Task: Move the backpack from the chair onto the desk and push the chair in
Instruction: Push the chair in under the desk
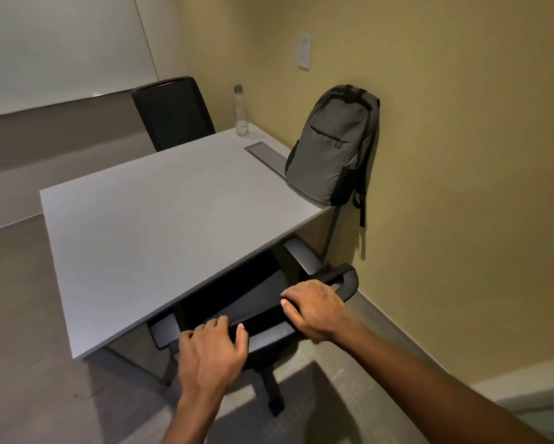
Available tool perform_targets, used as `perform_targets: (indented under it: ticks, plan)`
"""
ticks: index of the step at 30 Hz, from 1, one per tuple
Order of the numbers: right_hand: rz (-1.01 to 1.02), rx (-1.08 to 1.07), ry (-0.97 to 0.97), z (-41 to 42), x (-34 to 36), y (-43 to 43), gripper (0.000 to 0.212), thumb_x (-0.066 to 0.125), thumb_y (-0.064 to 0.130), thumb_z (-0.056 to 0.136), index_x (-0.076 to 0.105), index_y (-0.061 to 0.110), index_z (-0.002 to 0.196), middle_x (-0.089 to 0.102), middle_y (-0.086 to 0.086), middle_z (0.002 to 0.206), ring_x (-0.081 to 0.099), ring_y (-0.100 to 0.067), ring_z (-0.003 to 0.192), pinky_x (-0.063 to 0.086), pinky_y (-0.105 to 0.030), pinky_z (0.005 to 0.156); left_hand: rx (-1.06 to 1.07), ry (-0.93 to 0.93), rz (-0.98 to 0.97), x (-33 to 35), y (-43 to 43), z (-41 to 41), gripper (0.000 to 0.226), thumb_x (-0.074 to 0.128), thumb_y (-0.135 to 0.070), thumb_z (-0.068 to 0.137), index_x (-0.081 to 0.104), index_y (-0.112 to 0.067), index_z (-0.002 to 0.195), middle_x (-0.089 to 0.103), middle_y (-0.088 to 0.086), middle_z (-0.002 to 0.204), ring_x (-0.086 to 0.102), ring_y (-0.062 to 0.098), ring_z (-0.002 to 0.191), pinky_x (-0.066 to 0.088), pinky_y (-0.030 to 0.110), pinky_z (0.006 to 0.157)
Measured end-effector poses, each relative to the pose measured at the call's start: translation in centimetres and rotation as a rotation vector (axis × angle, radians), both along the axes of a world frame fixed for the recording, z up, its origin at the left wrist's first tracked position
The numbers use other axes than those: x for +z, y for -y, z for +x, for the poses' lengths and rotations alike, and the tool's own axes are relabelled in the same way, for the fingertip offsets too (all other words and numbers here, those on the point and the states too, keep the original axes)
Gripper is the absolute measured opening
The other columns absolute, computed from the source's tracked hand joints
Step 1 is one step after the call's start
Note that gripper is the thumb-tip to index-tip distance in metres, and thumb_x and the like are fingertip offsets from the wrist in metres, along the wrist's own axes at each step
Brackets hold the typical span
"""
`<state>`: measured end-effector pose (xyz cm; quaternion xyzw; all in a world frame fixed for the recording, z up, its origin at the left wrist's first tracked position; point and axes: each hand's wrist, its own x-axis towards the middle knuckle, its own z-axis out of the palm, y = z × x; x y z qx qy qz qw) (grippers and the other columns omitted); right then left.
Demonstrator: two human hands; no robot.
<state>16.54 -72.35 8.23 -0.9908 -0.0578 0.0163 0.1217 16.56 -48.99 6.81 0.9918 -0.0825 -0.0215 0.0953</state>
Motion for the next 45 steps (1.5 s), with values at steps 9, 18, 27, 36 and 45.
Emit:
perform_targets:
  ticks: [9,18,27,36,45]
  plan:
    - [-0.061,0.077,0.054,6.7,-0.6,3.4,0.051,0.030,0.053,0.100,0.070,0.023,0.090,0.075,0.006,0.092,0.066,-0.016,0.087,0.053,-0.041,0.087,0.074,0.023,0.024,-0.1,3.4,4.1,0.052,0.033,-0.054,0.097,0.074,-0.022,0.097,0.076,0.000,0.084,0.072,0.023,0.081,0.046,0.043,0.087]
    - [-0.097,0.143,0.055,13.1,-0.4,5.7,0.058,0.028,0.059,0.095,0.074,0.025,0.101,0.078,0.003,0.098,0.069,-0.020,0.092,0.055,-0.043,0.088,0.128,0.017,0.003,0.3,6.0,8.9,0.052,0.029,-0.053,0.097,0.068,-0.020,0.089,0.072,0.000,0.081,0.066,0.026,0.077,0.049,0.045,0.089]
    - [-0.122,0.171,0.065,18.5,-0.7,6.8,0.055,0.028,0.057,0.099,0.072,0.024,0.091,0.076,0.000,0.090,0.066,-0.021,0.081,0.054,-0.041,0.078,0.171,0.024,-0.018,-0.2,7.0,14.0,0.055,0.028,-0.050,0.099,0.069,-0.015,0.093,0.072,0.005,0.084,0.051,0.025,0.070,0.046,0.046,0.092]
    - [-0.120,0.168,0.033,22.8,-0.9,7.7,0.064,0.024,0.062,0.098,0.075,0.025,0.102,0.078,0.002,0.096,0.069,-0.018,0.087,0.055,-0.043,0.089,0.174,-0.010,0.018,-0.1,8.0,17.8,0.056,0.026,-0.051,0.098,0.070,-0.016,0.094,0.073,0.005,0.083,0.063,0.027,0.074,0.047,0.046,0.089]
    - [-0.099,0.214,0.038,24.2,-1.0,9.1,0.062,0.026,0.064,0.098,0.073,0.026,0.112,0.078,0.003,0.107,0.068,-0.015,0.094,0.053,-0.039,0.093,0.187,-0.034,0.042,-0.1,9.2,18.9,0.053,0.025,-0.049,0.098,0.067,-0.018,0.099,0.072,0.005,0.089,0.062,0.027,0.078,0.044,0.045,0.090]
